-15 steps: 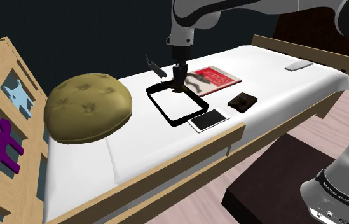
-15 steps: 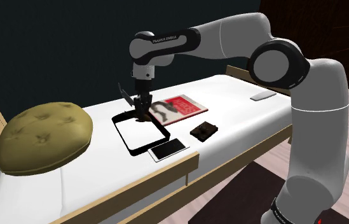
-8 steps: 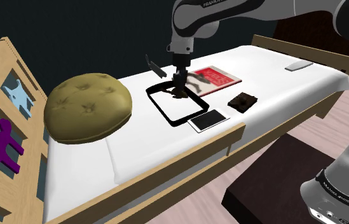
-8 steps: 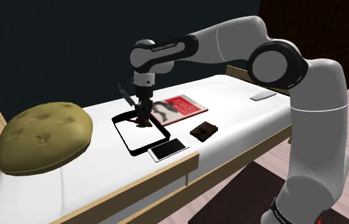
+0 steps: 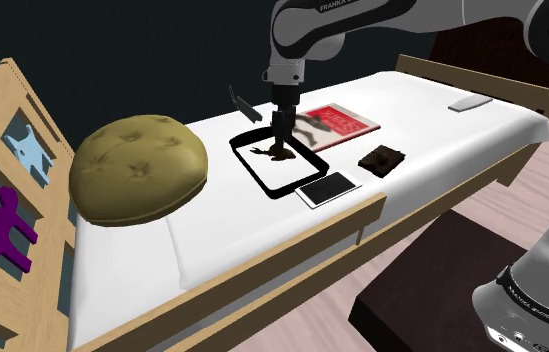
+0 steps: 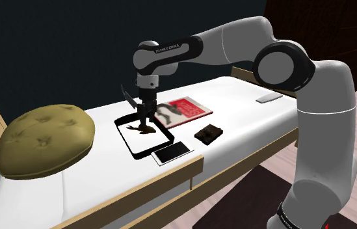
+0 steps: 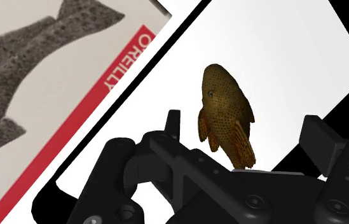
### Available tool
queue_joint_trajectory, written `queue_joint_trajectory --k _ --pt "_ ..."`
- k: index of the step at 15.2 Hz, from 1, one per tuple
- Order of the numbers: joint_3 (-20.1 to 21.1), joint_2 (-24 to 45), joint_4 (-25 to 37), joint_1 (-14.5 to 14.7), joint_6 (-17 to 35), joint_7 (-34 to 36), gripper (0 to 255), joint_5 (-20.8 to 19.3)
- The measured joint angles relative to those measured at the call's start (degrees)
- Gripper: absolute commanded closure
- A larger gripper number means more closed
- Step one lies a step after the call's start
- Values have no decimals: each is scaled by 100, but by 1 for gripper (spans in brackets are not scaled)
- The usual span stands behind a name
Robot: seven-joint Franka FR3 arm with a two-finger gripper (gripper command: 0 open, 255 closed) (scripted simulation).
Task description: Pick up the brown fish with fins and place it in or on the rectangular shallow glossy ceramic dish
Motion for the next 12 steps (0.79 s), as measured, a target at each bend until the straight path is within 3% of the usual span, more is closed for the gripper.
queue_joint_trajectory --k 3,8,12 --pt "0 0 0 0 0 0 0 0" --pt "-29 56 708 -58 -656 38 0 -33" --pt "-31 72 802 -61 -740 48 0 -38"
